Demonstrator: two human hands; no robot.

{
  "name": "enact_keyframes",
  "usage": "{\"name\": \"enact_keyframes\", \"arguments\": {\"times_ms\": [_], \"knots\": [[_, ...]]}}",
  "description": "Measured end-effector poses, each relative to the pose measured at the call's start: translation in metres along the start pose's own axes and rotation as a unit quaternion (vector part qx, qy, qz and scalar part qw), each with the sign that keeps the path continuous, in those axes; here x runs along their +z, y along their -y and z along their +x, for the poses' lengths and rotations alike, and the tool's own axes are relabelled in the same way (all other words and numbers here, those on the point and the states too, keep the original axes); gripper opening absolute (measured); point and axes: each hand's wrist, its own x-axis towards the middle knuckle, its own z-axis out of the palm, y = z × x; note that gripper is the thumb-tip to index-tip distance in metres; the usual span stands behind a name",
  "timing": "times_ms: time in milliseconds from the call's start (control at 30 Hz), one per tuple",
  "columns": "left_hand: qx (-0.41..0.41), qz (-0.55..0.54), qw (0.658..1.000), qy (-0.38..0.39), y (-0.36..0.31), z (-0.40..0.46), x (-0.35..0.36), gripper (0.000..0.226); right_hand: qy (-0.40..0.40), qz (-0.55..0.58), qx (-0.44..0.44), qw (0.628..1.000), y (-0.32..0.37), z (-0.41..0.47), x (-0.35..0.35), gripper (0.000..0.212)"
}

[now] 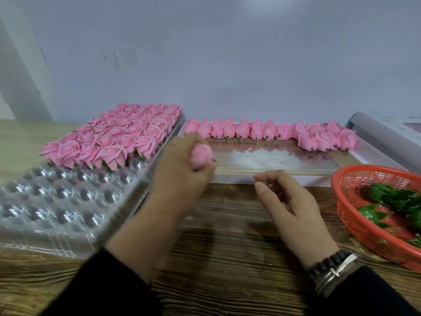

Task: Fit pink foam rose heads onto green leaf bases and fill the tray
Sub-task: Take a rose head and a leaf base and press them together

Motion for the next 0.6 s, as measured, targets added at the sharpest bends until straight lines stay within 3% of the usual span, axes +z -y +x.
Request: {"name": "enact_keyframes", "arguments": {"times_ms": [133,300,600], "knots": [[-0.046,0.114,0.991,-0.047,0.033,0.034,-0.049,0.021,0.024,-0.022,0.019,0.999,-0.004,0.001,0.003,0.009],[-0.071,0.306,0.949,0.010,0.070,0.056,-0.072,0.023,0.035,-0.051,0.019,0.998,-0.007,0.003,0.003,0.009],[-0.112,0.351,0.928,0.056,0.083,0.061,-0.066,0.023,0.053,-0.060,0.016,0.997,-0.003,0.002,0.003,0.016]]}}
